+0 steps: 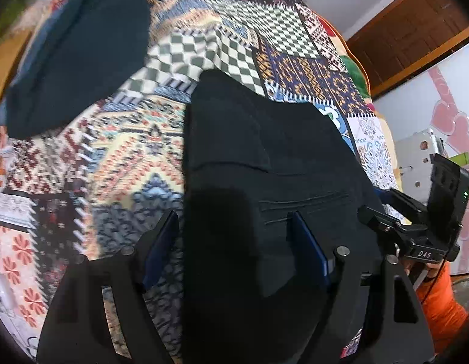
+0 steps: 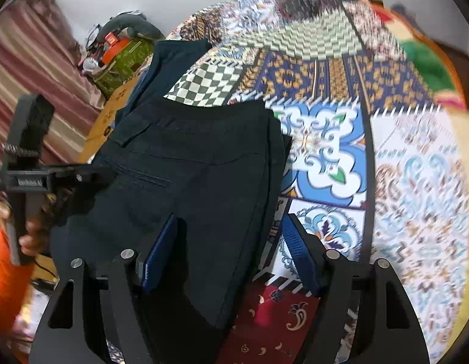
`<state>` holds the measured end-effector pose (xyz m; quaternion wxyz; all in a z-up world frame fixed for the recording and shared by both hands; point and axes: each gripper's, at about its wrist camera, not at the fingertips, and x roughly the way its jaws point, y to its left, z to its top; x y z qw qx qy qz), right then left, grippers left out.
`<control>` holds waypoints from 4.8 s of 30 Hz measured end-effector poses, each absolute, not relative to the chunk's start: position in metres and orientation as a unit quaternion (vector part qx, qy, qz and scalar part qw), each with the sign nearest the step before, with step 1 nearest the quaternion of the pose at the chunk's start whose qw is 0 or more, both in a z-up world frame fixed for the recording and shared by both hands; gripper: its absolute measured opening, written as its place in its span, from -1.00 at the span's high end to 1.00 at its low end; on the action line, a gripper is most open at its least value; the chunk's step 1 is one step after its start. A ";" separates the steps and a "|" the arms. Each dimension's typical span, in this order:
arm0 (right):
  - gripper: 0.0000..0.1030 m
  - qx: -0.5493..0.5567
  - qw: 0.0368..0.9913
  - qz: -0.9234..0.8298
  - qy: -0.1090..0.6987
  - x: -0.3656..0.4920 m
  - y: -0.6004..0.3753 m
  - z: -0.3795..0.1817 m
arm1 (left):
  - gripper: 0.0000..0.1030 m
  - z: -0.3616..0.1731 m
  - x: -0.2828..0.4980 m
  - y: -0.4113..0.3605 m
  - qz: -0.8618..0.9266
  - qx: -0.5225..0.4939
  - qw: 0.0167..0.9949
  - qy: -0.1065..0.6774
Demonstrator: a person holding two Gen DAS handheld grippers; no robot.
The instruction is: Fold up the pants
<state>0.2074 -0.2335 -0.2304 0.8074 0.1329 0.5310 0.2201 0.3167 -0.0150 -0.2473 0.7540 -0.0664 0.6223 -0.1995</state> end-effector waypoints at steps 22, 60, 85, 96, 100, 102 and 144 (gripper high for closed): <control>0.56 0.131 0.794 0.256 0.536 0.222 -0.221 -0.227 | 0.25 -0.236 0.317 -0.023 -0.204 -0.063 0.767 0.605; 0.63 0.033 0.874 0.317 0.366 0.375 -0.054 -0.119 | 0.50 -0.121 0.427 0.151 -0.098 -0.096 0.899 0.416; 0.40 0.029 0.836 0.256 0.485 0.439 -0.013 -0.253 | 0.02 -0.295 0.519 0.201 -0.003 -0.106 0.853 0.511; 0.40 -0.016 0.865 0.267 0.425 0.367 -0.045 -0.187 | 0.01 -0.229 0.442 0.181 0.024 -0.027 0.878 0.477; 0.40 -0.018 0.887 0.280 0.367 0.326 -0.061 -0.135 | 0.01 -0.172 0.393 0.166 0.014 -0.016 0.908 0.419; 0.40 -0.022 0.896 0.288 0.338 0.302 -0.066 -0.106 | 0.01 -0.138 0.363 0.155 0.008 -0.011 0.925 0.381; -0.99 0.017 0.963 0.254 0.084 0.060 -0.110 0.030 | -0.99 0.017 0.051 0.074 0.013 -0.012 0.996 0.092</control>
